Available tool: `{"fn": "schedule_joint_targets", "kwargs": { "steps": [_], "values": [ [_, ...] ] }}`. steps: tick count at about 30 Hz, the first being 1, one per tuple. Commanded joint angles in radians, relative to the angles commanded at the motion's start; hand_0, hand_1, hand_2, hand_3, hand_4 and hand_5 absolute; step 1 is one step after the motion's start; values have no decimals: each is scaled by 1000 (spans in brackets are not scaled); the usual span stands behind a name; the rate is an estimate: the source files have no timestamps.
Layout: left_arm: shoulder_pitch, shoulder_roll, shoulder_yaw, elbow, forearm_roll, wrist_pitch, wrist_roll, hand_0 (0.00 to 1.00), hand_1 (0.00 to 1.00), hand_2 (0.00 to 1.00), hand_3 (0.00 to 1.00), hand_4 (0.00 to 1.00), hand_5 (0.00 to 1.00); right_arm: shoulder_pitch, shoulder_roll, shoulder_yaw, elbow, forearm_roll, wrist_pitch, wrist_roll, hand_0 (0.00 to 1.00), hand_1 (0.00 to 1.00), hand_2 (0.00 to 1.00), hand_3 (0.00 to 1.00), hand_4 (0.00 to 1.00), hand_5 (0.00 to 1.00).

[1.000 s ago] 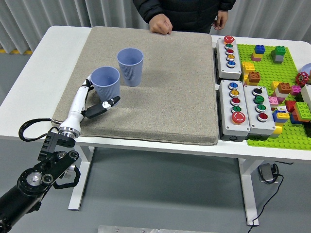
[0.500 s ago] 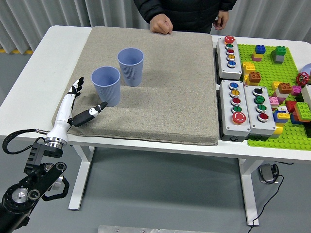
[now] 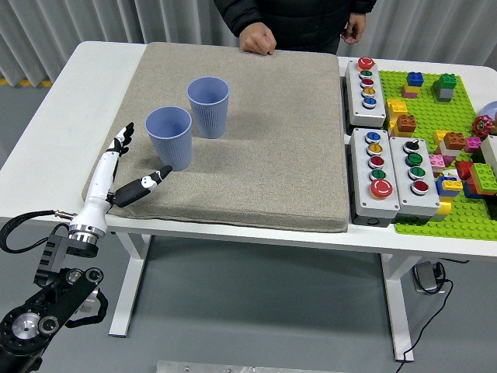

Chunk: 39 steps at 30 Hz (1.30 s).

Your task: Pick cup pour cup place

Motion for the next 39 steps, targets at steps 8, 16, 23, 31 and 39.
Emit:
{"fn": "schedule_joint_targets", "kwargs": {
  "steps": [8, 16, 23, 31, 39],
  "values": [
    [19, 10, -33, -30, 12, -1, 3, 871, 938, 998, 998, 998, 587, -7, 2, 5, 1, -12, 2, -1, 699, 707, 674, 638, 67, 317],
    [9, 8, -75, -83, -160, 24, -26, 870, 930, 998, 998, 998, 618, -7, 1, 4, 0, -7, 1, 0, 700, 707, 674, 638, 67, 316],
    [-18, -9, -123, -59, -311, -1, -27, 805, 832, 957, 899, 746, 998, -3, 0, -1, -1, 3, 0, 3, 700, 707, 674, 638, 65, 317],
    [-22, -20, -124, -35, -479, -82, -25, 805, 828, 950, 893, 723, 998, 0, -1, 1, -2, 3, -1, 3, 700, 707, 674, 637, 64, 319],
    [-26, -20, -121, -41, -448, -85, -17, 806, 831, 951, 893, 727, 998, 3, -2, 3, -2, 3, -1, 4, 700, 707, 673, 637, 63, 319]
  ]
}}
